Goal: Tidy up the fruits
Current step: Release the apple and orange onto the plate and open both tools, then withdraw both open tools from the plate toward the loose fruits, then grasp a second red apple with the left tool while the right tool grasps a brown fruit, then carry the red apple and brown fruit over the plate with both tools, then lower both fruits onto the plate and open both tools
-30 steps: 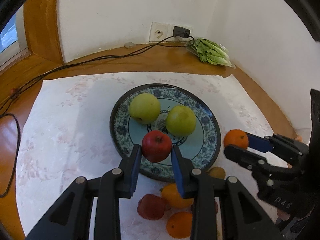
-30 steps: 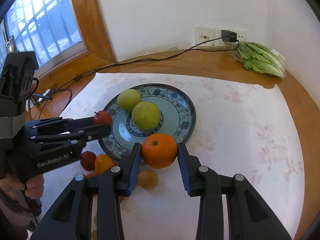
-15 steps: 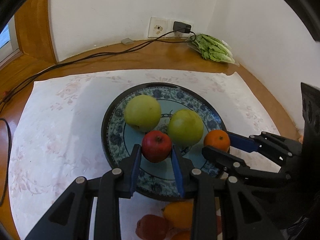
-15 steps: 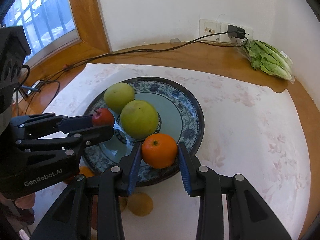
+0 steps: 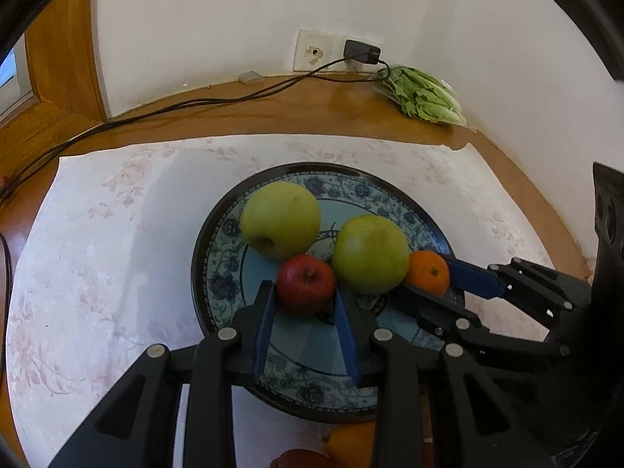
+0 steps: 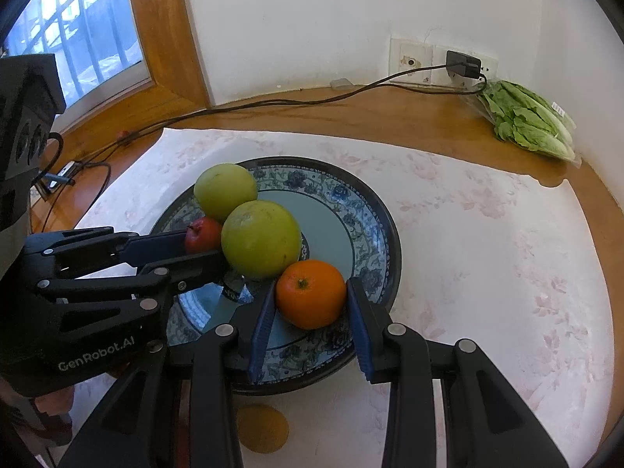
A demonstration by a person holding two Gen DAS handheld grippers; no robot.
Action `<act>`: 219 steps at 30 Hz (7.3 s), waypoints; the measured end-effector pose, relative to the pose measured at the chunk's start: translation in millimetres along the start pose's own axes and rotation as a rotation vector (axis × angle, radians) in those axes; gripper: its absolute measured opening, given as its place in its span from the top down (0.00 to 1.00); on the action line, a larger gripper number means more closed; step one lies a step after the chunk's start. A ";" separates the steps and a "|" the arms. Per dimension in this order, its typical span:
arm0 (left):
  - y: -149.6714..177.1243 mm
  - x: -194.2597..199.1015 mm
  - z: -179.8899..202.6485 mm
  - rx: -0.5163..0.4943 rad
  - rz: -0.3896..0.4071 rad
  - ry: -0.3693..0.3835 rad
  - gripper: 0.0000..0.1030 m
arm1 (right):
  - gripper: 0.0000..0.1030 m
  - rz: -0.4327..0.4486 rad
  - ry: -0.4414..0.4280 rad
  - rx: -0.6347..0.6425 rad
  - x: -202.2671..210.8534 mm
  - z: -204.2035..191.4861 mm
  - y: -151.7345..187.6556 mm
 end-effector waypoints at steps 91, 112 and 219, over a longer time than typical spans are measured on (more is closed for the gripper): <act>82.5 78.2 -26.8 0.170 0.002 0.089 0.68 | 0.75 0.045 -0.149 -0.199 47.1 -10.5 59.0; 73.6 92.1 -29.5 0.179 0.052 0.082 0.68 | 0.75 0.073 -0.120 -0.206 63.6 -8.7 53.9; 11.8 43.7 -10.0 0.069 0.049 0.016 0.47 | 0.60 0.103 -0.120 -0.164 46.2 -8.1 25.0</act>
Point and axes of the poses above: each gripper's, at about its wrist camera, not at the fingertips, and x roughly against the way its jaws point, z to its right, y to its underside, the point moved 4 cm from there along -x, roughly the way its jaws point, and after that the axes turned 9 degrees about x, right-handed, at the moved point
